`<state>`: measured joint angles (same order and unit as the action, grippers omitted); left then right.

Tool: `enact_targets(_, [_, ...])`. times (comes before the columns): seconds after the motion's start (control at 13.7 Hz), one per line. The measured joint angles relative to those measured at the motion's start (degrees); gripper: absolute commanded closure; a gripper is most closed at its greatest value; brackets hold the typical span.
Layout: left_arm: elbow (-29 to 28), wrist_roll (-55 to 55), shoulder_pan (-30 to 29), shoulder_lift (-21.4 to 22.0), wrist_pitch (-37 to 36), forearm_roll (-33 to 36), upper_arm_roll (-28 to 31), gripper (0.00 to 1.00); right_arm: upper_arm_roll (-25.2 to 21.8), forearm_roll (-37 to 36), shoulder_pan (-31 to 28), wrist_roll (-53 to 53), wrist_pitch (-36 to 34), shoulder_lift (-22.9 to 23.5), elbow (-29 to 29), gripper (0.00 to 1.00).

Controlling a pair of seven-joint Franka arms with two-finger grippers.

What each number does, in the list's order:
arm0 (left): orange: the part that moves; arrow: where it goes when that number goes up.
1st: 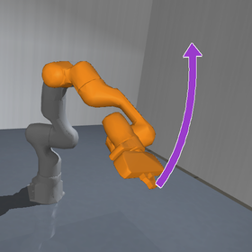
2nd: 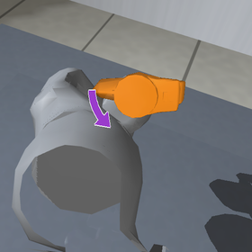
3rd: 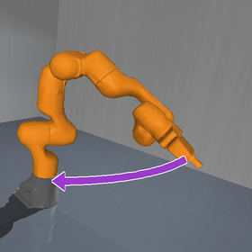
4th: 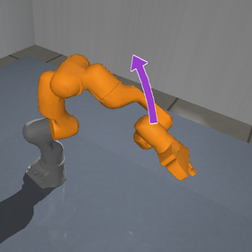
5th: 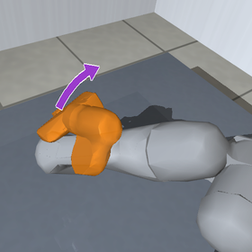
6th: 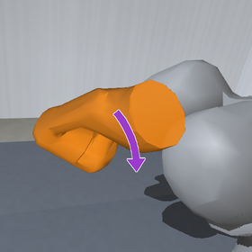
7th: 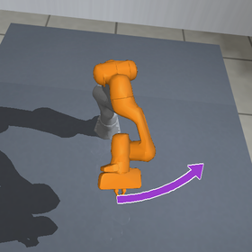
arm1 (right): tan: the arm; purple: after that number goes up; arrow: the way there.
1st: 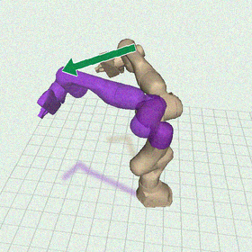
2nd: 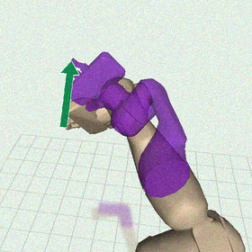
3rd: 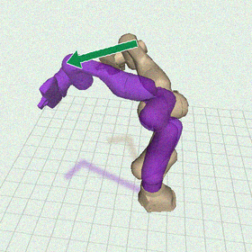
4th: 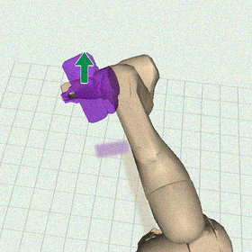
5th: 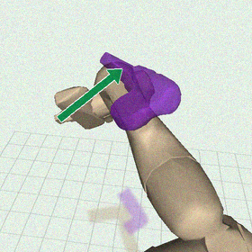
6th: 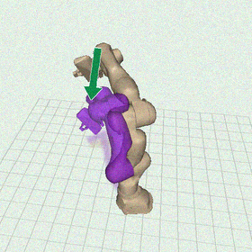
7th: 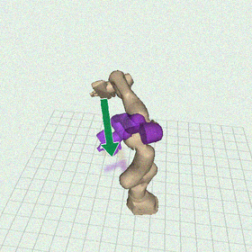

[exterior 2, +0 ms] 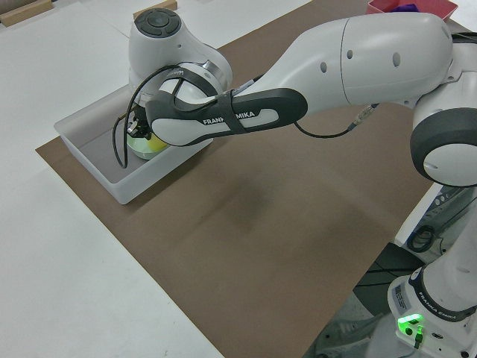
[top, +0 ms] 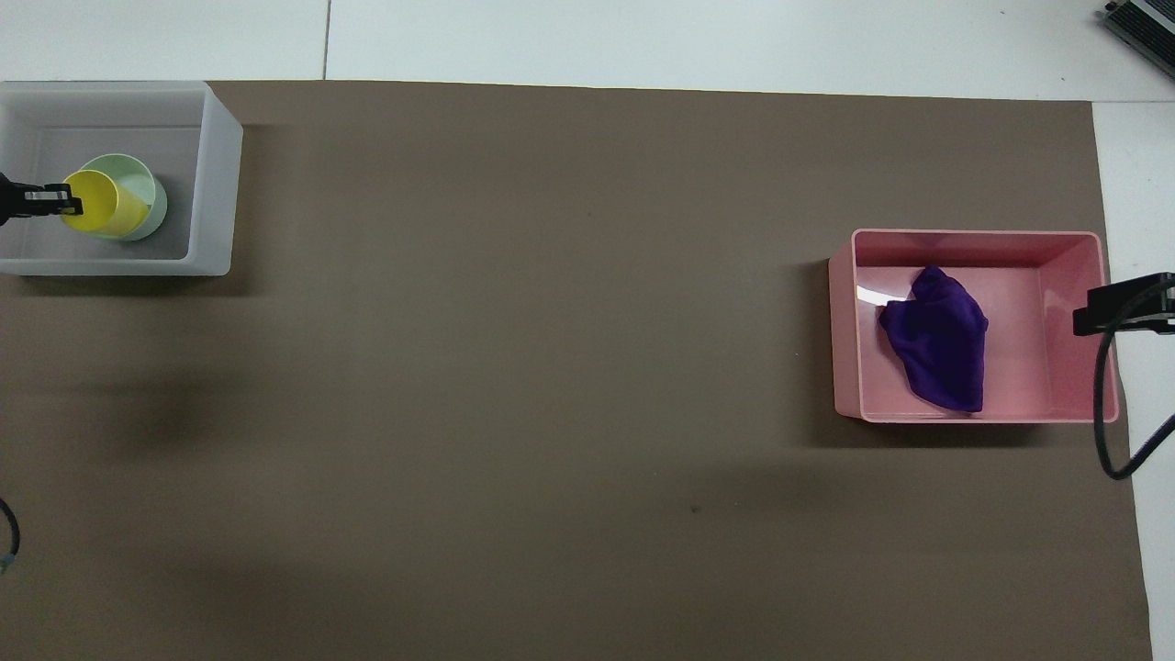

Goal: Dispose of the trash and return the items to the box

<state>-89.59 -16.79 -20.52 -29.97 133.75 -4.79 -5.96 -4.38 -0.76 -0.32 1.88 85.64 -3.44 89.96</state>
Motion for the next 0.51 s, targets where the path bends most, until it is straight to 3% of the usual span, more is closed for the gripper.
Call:
enact_targets(0.07, [-0.2, 0.0, 0.0, 0.0, 0.0, 0.0, 0.0, 0.27, 0.0, 0.0, 0.0, 0.0, 0.0, 0.0, 0.0, 0.0])
enact_targets(0.22, [-0.2, 0.0, 0.0, 0.0, -0.2, 0.0, 0.0, 0.03, 0.2, 0.0, 0.4, 0.0, 0.0, 0.0, 0.1, 0.0])
enact_targets(0.51, [0.5, -0.1, 0.3, 2.9, -3.6, 0.0, -0.5, 0.0, 0.4, -0.2, 1.3, 0.0, 0.0, 0.0, 0.5, 0.0])
